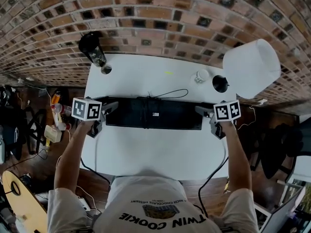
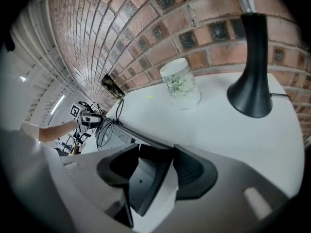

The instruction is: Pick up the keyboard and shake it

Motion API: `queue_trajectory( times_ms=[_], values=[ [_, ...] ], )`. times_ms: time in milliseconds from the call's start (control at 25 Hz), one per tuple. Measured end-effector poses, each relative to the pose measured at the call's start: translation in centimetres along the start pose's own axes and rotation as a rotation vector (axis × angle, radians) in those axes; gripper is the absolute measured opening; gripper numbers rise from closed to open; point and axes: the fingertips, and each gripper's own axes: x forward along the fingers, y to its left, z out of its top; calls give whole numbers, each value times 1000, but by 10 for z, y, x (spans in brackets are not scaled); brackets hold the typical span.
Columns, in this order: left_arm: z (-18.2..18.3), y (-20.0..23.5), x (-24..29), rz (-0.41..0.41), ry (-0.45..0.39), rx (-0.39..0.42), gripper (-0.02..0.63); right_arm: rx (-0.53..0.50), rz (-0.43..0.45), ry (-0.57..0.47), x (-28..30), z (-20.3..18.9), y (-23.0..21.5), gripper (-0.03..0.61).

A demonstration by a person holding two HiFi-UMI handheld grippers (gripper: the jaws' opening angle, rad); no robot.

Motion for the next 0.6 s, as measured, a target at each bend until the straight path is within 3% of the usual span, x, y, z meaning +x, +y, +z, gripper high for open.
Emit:
queue_trajectory(
  times_ms=[200,600],
  values=[
    [6,-6,-15,24,-71,5,247,-81,-30,-67,-12,5,10,224],
    [7,-28,-53,110,-204,132,245,-290,-112,-232,-45,7,40,222]
  ],
)
